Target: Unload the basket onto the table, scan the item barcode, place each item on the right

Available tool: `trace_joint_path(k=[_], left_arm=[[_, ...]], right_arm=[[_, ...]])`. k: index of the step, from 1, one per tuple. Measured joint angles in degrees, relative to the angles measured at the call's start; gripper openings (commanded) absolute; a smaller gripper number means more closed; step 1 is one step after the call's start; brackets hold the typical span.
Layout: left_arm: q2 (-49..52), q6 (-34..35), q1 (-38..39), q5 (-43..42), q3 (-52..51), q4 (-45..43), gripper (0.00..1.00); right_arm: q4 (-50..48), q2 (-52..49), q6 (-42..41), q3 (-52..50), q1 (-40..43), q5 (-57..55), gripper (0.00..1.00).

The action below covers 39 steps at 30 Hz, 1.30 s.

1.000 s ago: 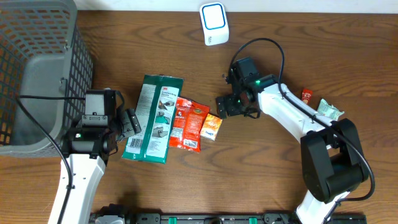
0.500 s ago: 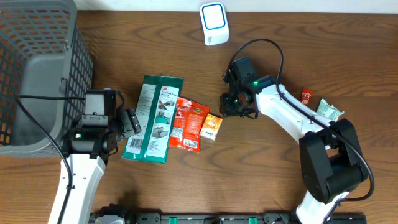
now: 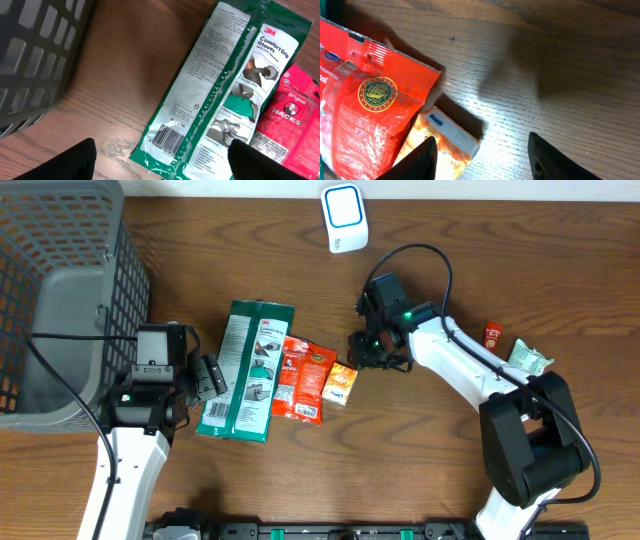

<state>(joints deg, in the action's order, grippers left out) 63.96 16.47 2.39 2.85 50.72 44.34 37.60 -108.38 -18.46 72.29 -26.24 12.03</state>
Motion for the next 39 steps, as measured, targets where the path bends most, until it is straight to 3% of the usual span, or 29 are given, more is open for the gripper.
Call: trace_joint_path(k=[13, 22, 39], left_arm=[[0.0, 0.0, 0.0, 0.0, 0.0, 0.0, 0.85], [0.0, 0.0, 0.0, 0.0, 0.0, 0.0, 0.85], [0.0, 0.0, 0.0, 0.0, 0.0, 0.0, 0.85]], right_arm=[[-0.17, 0.0, -1.57, 0.02, -2.47, 0.02, 0.51], [-0.2, 0.0, -2.19, 0.0, -3.13, 0.02, 0.42], [-2.47, 0.0, -10.8, -2.71, -3.15, -0.02, 0.4]])
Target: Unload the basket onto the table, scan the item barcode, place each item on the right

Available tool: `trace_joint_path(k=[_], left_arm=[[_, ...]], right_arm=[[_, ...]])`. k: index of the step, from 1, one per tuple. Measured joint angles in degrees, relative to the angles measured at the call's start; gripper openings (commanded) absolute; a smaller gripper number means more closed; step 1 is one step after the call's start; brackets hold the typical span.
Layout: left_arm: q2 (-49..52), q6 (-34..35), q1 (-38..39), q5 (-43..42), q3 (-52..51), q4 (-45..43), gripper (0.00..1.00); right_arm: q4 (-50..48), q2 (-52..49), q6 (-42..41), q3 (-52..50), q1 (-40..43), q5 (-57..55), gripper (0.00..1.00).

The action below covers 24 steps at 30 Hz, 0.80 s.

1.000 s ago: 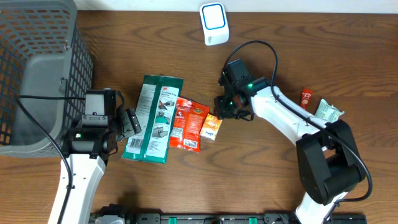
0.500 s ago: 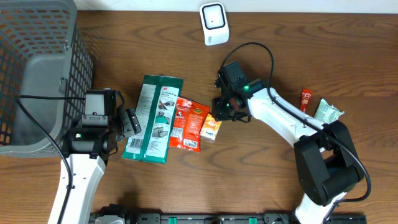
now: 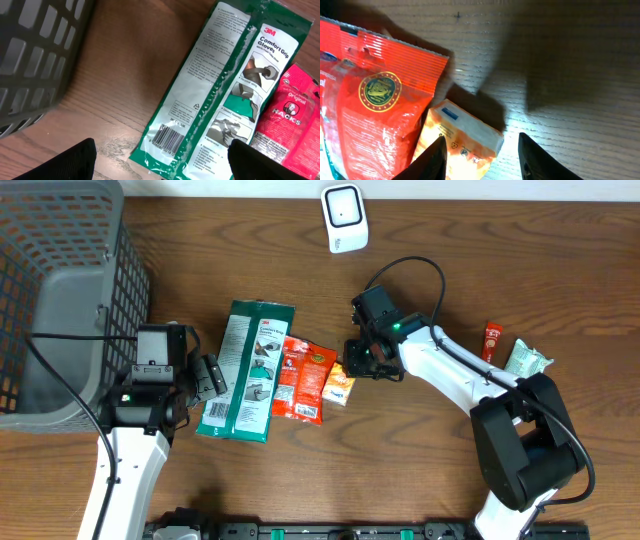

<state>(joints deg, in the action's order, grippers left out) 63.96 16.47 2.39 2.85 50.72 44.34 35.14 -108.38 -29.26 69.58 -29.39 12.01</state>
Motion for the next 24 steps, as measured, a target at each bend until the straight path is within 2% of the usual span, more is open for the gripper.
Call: trace_joint_path(k=[4, 13, 16, 19, 24], left_arm=[[0.0, 0.0, 0.0, 0.0, 0.0, 0.0, 0.85], [0.0, 0.0, 0.0, 0.0, 0.0, 0.0, 0.85], [0.0, 0.0, 0.0, 0.0, 0.0, 0.0, 0.85], [0.0, 0.0, 0.0, 0.0, 0.0, 0.0, 0.85], [0.0, 0.0, 0.0, 0.0, 0.0, 0.0, 0.85]], right_arm=[[-0.7, 0.0, -0.98, 0.0, -0.04, 0.0, 0.29], [-0.63, 0.0, -7.1, -2.03, -2.25, -0.42, 0.27], [-0.76, 0.02, -8.15, -2.6, -2.49, -0.42, 0.19], [-0.81, 0.07, -8.87, -2.69, -2.69, -0.83, 0.04], [-1.16, 0.39, -4.57, -2.8, -2.51, -1.77, 0.01]])
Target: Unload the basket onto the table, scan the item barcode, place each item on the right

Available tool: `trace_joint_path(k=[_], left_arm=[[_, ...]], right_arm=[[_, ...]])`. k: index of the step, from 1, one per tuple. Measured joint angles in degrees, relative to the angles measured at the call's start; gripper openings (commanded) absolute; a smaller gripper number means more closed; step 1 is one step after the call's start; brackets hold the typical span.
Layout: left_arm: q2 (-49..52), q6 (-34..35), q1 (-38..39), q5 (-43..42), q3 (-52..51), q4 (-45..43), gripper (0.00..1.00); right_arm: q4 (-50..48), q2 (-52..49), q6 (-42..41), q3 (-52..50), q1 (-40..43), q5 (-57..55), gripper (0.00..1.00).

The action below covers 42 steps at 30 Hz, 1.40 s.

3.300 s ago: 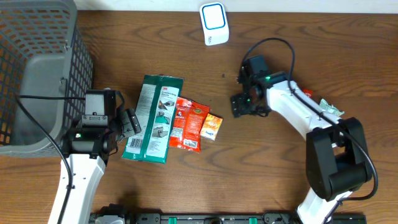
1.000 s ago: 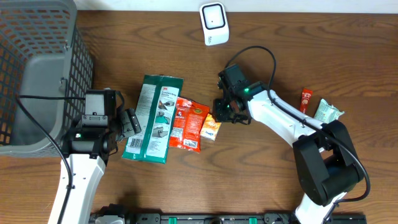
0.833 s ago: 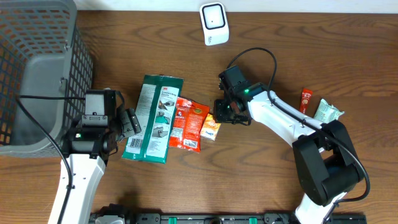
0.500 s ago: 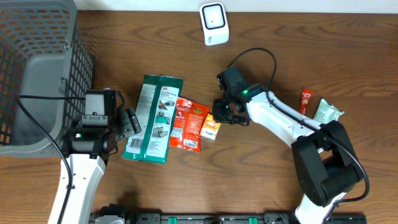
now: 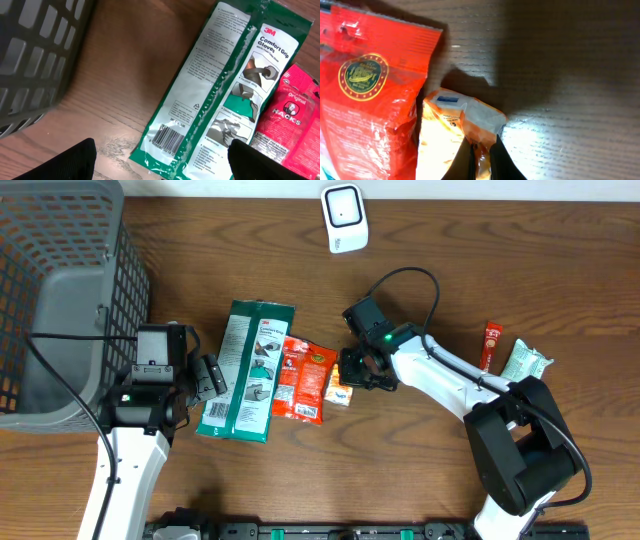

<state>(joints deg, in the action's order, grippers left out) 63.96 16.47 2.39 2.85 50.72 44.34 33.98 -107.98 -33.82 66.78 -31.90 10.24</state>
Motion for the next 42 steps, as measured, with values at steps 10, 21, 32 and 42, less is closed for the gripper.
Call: trace_joint_path(k=[10, 21, 32, 42], left_arm=[[0.0, 0.0, 0.0, 0.0, 0.0, 0.0, 0.85], [0.0, 0.0, 0.0, 0.0, 0.0, 0.0, 0.85], [0.0, 0.0, 0.0, 0.0, 0.0, -0.02, 0.85], [0.0, 0.0, 0.0, 0.0, 0.0, -0.02, 0.85]], right_arm=[[-0.22, 0.02, 17.55, -0.02, 9.51, -0.2, 0.12], [7.08, 1.49, 21.68, 2.82, 15.02, -1.84, 0.51], [12.96, 10.88, 18.43, 9.29, 7.17, -4.72, 0.45], [12.72, 5.03, 6.64, 9.29, -7.08, -23.67, 0.38]])
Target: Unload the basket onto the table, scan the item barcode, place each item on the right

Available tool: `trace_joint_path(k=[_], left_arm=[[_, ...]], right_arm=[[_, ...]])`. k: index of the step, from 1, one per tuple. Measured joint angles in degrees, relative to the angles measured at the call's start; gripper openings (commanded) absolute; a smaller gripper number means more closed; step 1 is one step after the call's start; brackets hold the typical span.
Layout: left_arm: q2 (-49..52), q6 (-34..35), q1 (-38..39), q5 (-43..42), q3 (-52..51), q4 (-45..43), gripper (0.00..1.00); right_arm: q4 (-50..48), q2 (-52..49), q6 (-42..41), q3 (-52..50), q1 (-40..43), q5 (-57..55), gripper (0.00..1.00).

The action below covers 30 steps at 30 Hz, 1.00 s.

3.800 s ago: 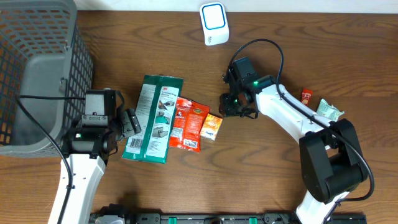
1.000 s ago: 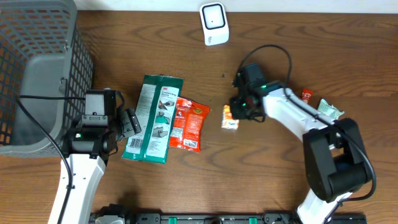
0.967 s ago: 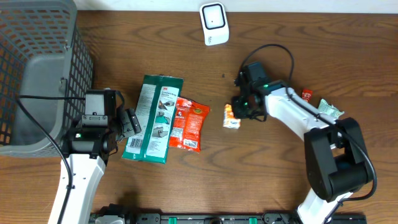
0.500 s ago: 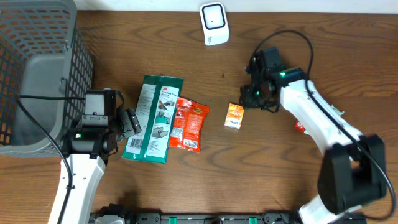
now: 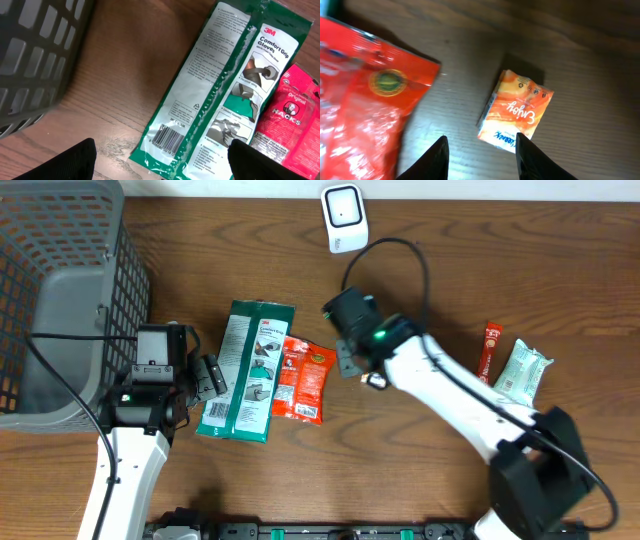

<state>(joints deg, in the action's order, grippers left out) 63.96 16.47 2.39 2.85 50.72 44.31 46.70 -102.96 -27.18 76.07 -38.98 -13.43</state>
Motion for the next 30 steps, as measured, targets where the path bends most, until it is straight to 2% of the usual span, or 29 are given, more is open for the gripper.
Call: trace_joint_path(k=[12, 23, 30], left_arm=[[0.0, 0.0, 0.0, 0.0, 0.0, 0.02, 0.85], [0.0, 0.0, 0.0, 0.0, 0.0, 0.0, 0.85], [0.0, 0.0, 0.0, 0.0, 0.0, 0.02, 0.85]], right_arm=[[-0.26, -11.98, -3.82, 0.0, -2.78, -9.27, 0.37], [0.13, -12.44, -3.93, 0.0, -2.78, -11.96, 0.37], [3.74, -12.44, 3.67, 0.0, -2.78, -12.55, 0.35]])
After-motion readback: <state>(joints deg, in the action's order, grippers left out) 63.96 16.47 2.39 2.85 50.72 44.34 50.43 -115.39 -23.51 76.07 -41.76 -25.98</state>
